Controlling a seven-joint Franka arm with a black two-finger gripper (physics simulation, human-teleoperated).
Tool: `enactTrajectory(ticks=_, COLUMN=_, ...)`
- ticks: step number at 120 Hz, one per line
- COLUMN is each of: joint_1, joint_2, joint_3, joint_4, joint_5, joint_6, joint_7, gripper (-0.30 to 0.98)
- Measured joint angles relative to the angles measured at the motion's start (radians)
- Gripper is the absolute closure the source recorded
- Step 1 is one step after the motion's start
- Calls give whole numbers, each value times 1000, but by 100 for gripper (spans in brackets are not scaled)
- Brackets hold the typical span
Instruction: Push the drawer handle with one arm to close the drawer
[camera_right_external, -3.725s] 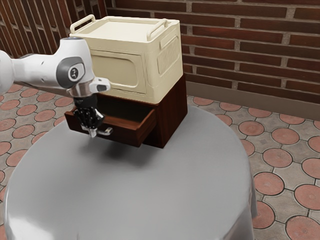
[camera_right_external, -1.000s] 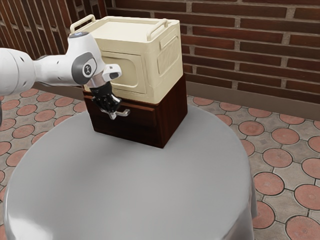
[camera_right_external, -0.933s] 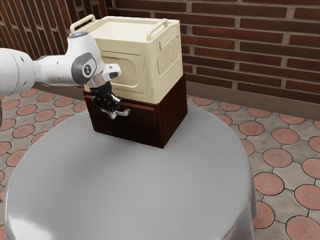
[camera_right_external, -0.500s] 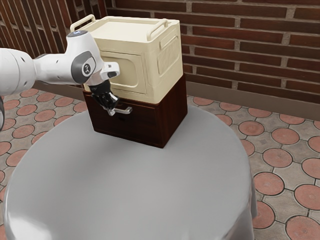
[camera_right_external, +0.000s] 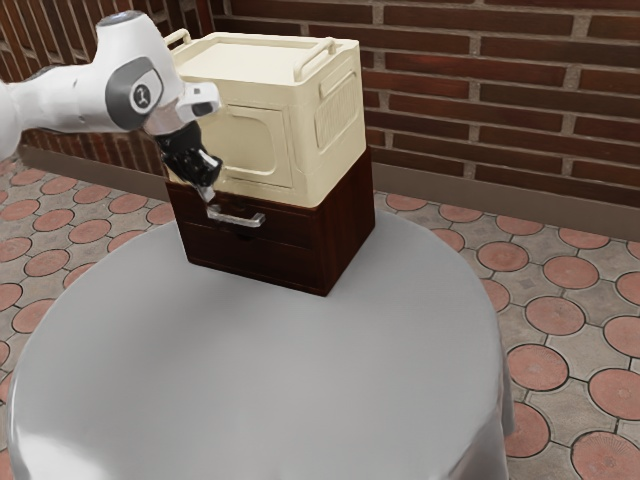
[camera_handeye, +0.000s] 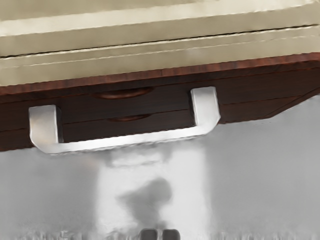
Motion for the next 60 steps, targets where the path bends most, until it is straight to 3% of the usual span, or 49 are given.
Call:
enactTrajectory(ticks=9, joint_1=0, joint_2=-127, joint_3=-90, joint_4=8, joint_5=3, joint_6=-132, joint_7=6, gripper=79)
enactTrajectory(ticks=24, joint_1=-80, joint_2=-176, joint_3=-154, joint_4=35, joint_5=5, joint_6=-269, joint_7=45, gripper=77)
enactTrajectory(ticks=44, joint_1=1, joint_2=-191, joint_3=-163, joint_4=38, joint_5=5, joint_6=-396, joint_7=125, gripper=40)
enactTrajectory(ticks=60, joint_1=16, joint_2=-199, joint_3=-157, joint_4=40, joint_5=6, joint_6=-459, joint_7=232, gripper=21)
